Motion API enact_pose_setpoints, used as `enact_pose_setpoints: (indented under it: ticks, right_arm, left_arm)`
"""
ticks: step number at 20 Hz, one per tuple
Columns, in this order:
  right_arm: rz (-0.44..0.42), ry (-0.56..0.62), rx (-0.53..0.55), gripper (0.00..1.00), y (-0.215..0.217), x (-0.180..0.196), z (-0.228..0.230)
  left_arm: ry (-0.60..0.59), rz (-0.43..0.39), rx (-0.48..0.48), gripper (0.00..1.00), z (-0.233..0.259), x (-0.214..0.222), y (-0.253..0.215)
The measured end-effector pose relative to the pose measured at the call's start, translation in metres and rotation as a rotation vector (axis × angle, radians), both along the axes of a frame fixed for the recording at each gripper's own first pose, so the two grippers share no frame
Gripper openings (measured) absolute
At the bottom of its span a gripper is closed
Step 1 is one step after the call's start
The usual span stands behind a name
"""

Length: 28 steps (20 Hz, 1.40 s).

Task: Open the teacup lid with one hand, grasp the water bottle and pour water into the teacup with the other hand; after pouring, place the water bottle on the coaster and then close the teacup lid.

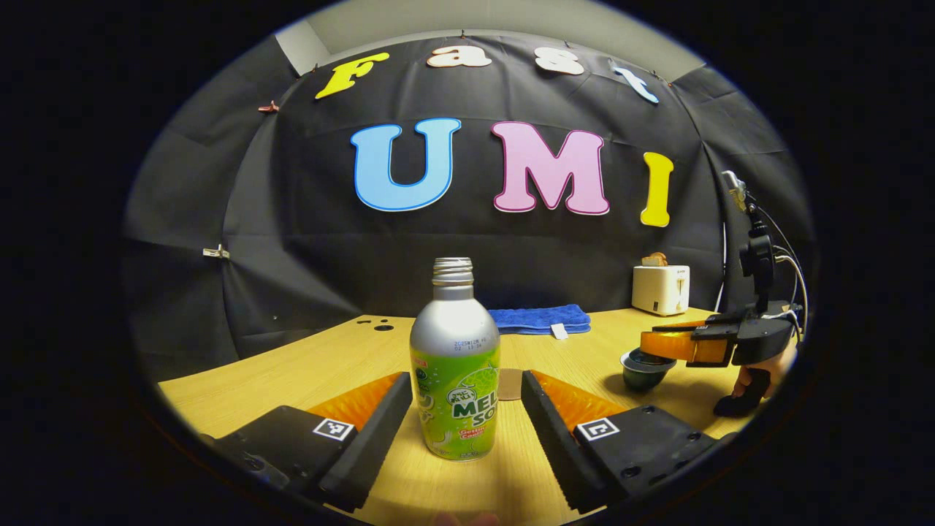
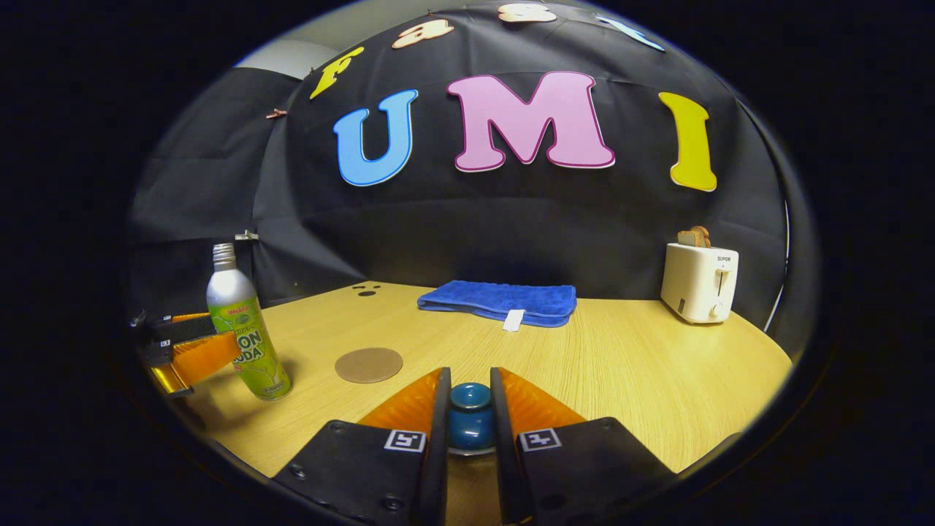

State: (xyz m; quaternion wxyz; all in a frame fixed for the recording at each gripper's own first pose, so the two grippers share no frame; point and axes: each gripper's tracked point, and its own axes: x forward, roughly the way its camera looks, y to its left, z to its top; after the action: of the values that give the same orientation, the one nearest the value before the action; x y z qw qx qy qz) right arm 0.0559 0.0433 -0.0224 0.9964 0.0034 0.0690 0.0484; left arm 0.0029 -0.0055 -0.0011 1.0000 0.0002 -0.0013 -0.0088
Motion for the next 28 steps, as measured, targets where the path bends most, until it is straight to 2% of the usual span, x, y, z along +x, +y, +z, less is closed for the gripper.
enact_pose_setpoints:
  ticks: [6, 13, 14, 16, 19, 21, 23, 28]
  right_arm:
    - [0.006, -0.070, 0.004, 0.31, -0.012, -0.021, 0.011]
    - [-0.072, -0.130, -0.002, 0.31, -0.058, -0.049, 0.022]
    - [-0.078, -0.132, -0.002, 0.31, -0.063, -0.051, 0.022]
    - [-0.083, -0.134, -0.003, 0.31, -0.069, -0.054, 0.022]
    - [-0.087, -0.133, -0.004, 0.31, -0.077, -0.054, 0.022]
    - [-0.091, -0.135, -0.004, 0.31, -0.081, -0.056, 0.023]
    - [-0.095, -0.136, -0.005, 0.31, -0.084, -0.057, 0.023]
    - [-0.095, -0.133, -0.005, 0.31, -0.090, -0.058, 0.023]
  left_arm:
    - [0.000, 0.006, 0.000, 0.95, 0.001, 0.006, -0.001]
    - [0.001, 0.015, 0.000, 0.95, 0.000, 0.025, -0.006]
    - [0.002, 0.018, 0.001, 0.93, 0.001, 0.029, -0.007]
    - [0.000, -0.005, 0.000, 0.83, 0.002, 0.037, -0.013]
    - [0.001, -0.040, 0.014, 0.81, 0.002, 0.046, -0.021]
    - [0.003, -0.034, 0.064, 0.80, 0.002, 0.050, -0.024]
    - [0.002, -0.014, 0.154, 0.80, 0.004, 0.055, -0.024]
    - [-0.005, -0.027, 0.321, 0.78, 0.018, 0.056, -0.042]
